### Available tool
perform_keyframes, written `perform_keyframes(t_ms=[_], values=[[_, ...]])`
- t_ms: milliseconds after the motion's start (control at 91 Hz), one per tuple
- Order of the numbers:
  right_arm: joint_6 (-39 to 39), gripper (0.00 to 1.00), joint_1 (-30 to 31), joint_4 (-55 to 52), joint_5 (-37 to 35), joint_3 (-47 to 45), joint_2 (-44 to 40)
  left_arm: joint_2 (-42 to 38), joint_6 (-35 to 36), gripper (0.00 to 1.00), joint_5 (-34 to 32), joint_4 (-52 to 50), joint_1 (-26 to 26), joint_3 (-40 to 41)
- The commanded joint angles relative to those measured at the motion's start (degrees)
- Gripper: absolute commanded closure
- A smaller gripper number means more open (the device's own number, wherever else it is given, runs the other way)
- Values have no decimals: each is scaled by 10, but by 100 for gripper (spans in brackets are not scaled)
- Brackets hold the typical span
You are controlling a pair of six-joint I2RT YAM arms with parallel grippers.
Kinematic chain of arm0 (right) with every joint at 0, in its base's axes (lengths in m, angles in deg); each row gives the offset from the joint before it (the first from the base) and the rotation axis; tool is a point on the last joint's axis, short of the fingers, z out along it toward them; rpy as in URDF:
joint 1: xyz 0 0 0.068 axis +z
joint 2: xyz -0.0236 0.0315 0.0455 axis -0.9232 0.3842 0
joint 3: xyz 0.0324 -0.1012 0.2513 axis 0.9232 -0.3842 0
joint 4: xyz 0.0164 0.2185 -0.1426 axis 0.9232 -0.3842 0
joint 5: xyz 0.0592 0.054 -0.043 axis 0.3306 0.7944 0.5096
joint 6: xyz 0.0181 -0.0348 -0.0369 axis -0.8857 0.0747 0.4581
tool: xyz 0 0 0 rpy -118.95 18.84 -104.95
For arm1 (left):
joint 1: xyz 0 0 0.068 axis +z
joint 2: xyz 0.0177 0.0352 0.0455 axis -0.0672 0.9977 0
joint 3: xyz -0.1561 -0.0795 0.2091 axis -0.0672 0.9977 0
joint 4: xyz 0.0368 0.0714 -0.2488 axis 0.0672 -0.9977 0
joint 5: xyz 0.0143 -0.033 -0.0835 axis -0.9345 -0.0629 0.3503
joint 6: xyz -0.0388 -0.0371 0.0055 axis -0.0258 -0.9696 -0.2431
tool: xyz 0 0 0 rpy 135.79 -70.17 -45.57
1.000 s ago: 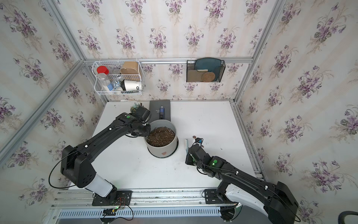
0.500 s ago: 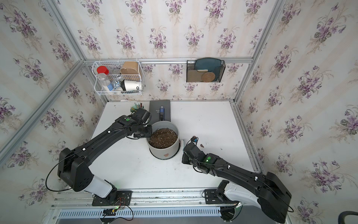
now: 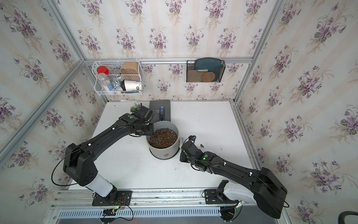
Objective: Scrub the dried mud off the ceramic pot
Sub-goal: Brush off the soil from the pot.
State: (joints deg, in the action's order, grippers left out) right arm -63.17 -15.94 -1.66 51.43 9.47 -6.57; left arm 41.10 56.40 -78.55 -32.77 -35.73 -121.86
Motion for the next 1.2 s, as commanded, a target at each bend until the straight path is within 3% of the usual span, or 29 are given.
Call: perform_keyframes(t_ms=[0,352,802,1187], values=[[6,100,1,28,13,-4,-9,-5,8,79,-5,10,0,3],[1,100,1,53,22,-14,-39,-14,14,100,-2,7,-1,9],[-2,100,-3,3,-2,-22,-55,-35,57,100,11,-8,-3,9],[3,100,-4,30,24,-15,0,-29,91,100,50,-8,-19,3]])
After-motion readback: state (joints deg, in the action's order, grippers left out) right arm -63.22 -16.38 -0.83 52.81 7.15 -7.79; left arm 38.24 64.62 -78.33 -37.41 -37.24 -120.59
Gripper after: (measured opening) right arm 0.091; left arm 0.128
